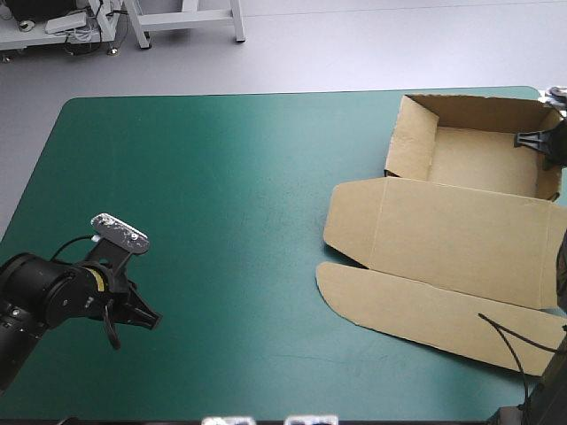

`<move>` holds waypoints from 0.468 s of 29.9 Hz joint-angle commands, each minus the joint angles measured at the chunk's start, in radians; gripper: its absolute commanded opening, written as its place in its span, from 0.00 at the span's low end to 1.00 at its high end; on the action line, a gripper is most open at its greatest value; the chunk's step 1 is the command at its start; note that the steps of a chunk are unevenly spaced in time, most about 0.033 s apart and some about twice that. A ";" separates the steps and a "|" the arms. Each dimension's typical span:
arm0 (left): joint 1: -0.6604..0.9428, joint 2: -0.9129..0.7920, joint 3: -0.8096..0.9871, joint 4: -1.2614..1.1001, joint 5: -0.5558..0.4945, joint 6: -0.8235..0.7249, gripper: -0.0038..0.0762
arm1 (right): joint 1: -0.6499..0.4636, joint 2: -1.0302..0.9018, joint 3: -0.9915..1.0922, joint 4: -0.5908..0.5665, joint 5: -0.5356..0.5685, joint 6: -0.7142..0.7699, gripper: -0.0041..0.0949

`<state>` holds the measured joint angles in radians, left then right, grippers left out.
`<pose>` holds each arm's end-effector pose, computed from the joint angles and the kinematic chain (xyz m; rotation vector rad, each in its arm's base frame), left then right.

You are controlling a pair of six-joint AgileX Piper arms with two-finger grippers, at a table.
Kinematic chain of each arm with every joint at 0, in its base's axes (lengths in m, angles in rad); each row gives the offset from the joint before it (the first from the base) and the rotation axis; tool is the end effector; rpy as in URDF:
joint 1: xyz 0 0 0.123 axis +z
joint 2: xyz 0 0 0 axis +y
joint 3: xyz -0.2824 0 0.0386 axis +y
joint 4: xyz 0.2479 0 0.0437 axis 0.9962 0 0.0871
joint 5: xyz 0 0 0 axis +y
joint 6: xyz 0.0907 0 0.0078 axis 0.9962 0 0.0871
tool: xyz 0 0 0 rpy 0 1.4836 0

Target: Fold the box

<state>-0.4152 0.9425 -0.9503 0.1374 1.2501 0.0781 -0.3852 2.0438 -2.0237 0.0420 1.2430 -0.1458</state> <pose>0.1414 -0.0494 0.3373 0.6819 2.6207 0.0907 0.4153 -0.1645 0.3115 0.3358 2.7277 -0.0879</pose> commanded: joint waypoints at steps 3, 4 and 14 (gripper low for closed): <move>-0.002 -0.012 -0.027 0.061 0.002 -0.007 0.14 | -0.101 -0.058 -0.031 0.077 -0.013 -0.001 0.02; -0.002 -0.012 -0.027 0.061 0.002 -0.010 0.14 | -0.116 -0.058 -0.031 0.092 -0.013 -0.001 0.02; -0.002 -0.012 -0.027 0.030 0.004 -0.015 0.12 | -0.146 -0.057 -0.031 0.090 -0.013 -0.044 0.09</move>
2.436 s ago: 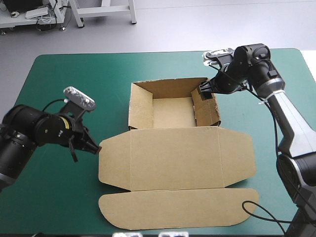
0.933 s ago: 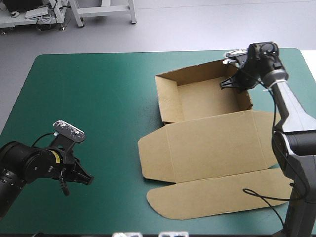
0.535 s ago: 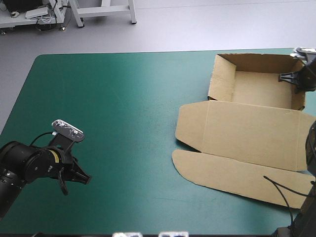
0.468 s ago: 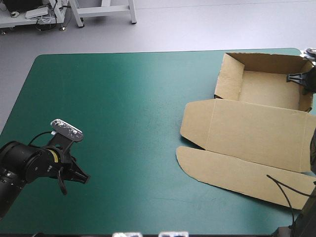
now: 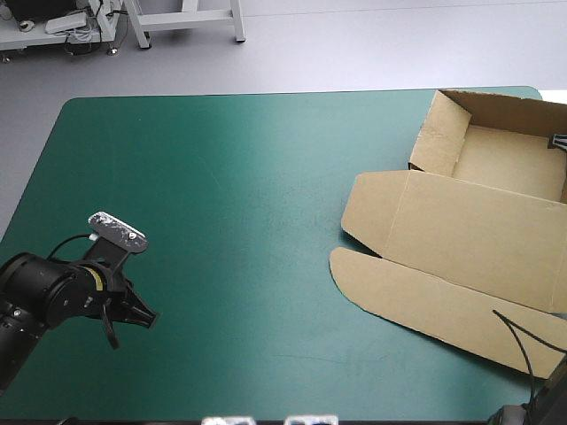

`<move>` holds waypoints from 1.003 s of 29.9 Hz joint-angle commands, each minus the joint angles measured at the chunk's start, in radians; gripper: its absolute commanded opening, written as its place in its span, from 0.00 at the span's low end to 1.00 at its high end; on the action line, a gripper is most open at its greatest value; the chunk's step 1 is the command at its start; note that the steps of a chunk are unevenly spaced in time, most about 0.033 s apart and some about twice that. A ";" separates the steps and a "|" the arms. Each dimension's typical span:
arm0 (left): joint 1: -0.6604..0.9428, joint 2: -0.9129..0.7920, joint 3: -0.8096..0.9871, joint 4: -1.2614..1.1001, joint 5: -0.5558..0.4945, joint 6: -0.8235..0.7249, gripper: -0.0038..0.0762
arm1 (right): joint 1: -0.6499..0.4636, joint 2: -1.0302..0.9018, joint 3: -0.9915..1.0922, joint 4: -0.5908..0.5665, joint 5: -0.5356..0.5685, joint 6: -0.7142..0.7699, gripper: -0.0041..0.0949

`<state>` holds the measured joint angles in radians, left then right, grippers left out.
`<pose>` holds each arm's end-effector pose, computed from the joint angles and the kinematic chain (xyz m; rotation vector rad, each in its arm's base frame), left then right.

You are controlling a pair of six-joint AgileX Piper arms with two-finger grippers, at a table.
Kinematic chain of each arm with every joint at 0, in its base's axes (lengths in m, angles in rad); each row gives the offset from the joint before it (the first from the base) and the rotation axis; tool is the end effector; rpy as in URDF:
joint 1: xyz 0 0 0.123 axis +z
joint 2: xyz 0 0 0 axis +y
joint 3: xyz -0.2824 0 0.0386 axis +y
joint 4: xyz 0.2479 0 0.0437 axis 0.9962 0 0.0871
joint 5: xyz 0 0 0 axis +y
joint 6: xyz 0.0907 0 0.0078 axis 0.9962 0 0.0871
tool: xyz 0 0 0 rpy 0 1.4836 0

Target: Fold the box

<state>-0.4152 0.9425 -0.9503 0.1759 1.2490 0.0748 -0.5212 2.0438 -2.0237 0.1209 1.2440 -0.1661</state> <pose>0.1428 -0.0464 0.3378 0.6812 2.6112 0.1415 0.3924 -0.2133 0.3120 0.5037 2.6836 -0.0262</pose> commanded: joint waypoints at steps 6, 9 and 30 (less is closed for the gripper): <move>-0.002 -0.012 -0.027 -0.016 0.005 -0.011 0.12 | -0.010 -0.057 -0.031 0.009 -0.021 -0.019 0.46; -0.002 -0.012 -0.027 -0.016 0.005 -0.011 0.12 | -0.010 -0.057 -0.031 0.001 -0.025 -0.016 0.69; -0.002 -0.012 -0.027 -0.043 0.003 -0.011 0.12 | -0.009 -0.257 -0.183 0.305 0.005 -0.036 0.53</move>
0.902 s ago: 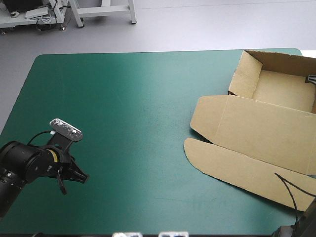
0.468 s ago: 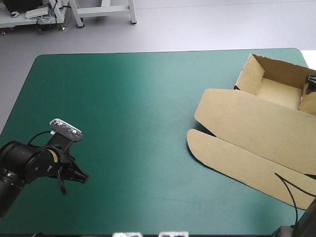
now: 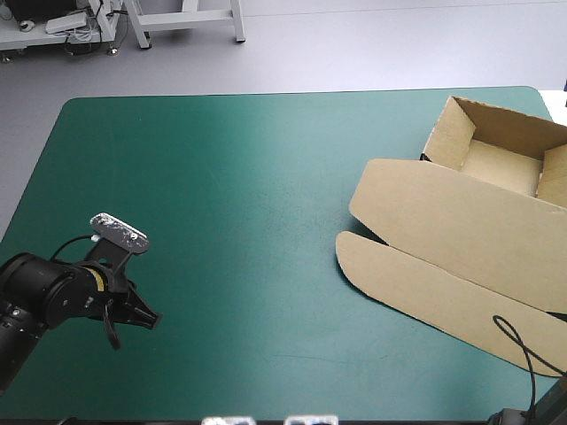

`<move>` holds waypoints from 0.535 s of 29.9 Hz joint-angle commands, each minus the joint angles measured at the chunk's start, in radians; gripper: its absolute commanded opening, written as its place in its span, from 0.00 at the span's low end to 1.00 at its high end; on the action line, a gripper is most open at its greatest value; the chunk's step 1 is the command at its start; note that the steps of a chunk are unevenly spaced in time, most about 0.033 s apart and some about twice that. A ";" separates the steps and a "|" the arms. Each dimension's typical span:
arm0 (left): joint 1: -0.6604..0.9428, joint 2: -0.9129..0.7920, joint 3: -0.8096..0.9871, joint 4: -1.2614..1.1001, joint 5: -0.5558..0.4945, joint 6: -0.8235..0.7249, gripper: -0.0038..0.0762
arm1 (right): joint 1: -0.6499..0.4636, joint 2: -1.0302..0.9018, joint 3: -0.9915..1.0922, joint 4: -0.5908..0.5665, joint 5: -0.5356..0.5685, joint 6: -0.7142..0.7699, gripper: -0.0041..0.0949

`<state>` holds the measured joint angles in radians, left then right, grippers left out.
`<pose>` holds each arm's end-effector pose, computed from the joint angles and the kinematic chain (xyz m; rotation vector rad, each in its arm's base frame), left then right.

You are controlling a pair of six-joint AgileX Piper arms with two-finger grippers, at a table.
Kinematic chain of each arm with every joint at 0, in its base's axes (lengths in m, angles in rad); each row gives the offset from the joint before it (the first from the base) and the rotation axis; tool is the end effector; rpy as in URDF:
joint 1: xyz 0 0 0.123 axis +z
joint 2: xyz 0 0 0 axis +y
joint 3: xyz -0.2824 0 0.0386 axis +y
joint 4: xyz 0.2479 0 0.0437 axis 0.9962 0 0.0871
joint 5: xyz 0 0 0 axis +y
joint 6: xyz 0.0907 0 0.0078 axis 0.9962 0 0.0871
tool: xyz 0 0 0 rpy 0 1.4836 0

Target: Fold the box

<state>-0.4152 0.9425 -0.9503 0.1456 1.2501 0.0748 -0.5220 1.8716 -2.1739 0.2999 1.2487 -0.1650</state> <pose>0.1417 -0.0488 0.3374 0.6784 2.6198 0.1009 0.3613 -0.1784 0.4313 0.4086 2.3374 0.0629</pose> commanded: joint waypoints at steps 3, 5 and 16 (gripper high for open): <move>-0.002 -0.012 -0.027 -0.036 -0.004 -0.011 0.12 | -0.006 -0.109 -0.031 0.255 0.001 -0.062 0.28; -0.002 -0.012 -0.027 -0.050 -0.012 -0.011 0.12 | 0.012 -0.126 -0.031 0.318 0.001 -0.072 0.10; -0.002 -0.012 -0.027 -0.074 -0.098 -0.048 0.04 | 0.353 -0.218 -0.021 0.191 0.001 -0.111 0.03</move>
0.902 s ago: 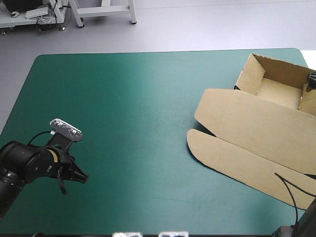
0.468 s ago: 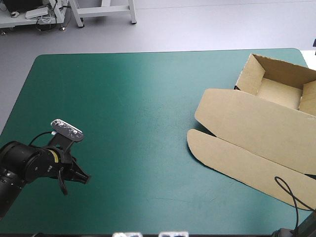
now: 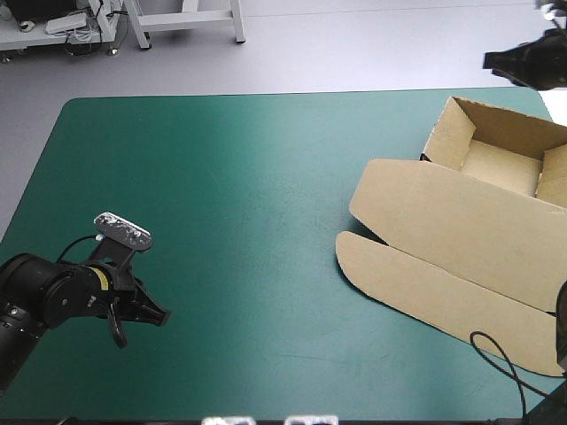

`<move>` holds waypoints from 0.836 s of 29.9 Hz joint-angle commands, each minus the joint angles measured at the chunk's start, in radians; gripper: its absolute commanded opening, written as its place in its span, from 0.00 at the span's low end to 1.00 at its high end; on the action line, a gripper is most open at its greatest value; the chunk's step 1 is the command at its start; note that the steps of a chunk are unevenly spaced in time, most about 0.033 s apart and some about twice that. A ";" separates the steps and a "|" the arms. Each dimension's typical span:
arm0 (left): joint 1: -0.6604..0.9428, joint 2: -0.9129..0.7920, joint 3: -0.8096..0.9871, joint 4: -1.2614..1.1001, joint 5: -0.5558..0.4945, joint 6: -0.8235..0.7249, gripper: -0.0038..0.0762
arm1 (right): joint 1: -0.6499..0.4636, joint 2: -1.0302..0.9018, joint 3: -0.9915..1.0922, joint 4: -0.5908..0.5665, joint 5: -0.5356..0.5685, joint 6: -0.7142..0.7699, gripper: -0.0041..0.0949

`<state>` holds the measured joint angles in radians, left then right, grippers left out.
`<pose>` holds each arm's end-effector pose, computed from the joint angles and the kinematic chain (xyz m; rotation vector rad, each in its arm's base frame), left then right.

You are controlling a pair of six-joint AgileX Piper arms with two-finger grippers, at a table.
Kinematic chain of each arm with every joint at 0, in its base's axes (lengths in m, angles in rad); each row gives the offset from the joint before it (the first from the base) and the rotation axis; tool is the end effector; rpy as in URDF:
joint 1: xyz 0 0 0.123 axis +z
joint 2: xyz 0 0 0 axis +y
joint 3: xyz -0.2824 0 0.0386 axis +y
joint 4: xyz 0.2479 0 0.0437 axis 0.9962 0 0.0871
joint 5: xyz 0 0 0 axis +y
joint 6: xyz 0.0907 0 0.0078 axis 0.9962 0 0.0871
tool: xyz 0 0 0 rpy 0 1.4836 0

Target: Fold the box

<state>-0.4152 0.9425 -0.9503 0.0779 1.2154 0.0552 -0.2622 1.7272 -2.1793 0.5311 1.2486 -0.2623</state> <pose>0.1420 -0.0553 0.3380 0.6392 2.6076 -0.0054 0.3483 -0.0482 0.4944 -0.0702 2.1614 0.3636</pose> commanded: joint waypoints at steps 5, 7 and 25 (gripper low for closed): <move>-0.002 -0.012 -0.027 -0.026 -0.103 -0.041 0.04 | 0.309 -0.162 0.128 -0.184 0.001 -0.032 0.03; -0.002 -0.012 -0.027 -0.036 -0.118 -0.041 0.04 | 0.386 -0.209 0.231 -0.218 0.001 -0.070 0.03; -0.002 -0.012 0.124 -0.110 -0.293 -0.032 0.04 | 0.494 -0.705 1.164 -0.248 -0.315 -0.138 0.03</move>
<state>-0.4152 0.9425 -0.8213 0.0000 0.9880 0.0261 0.2310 1.1264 -1.0837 0.2717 1.0401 -0.3887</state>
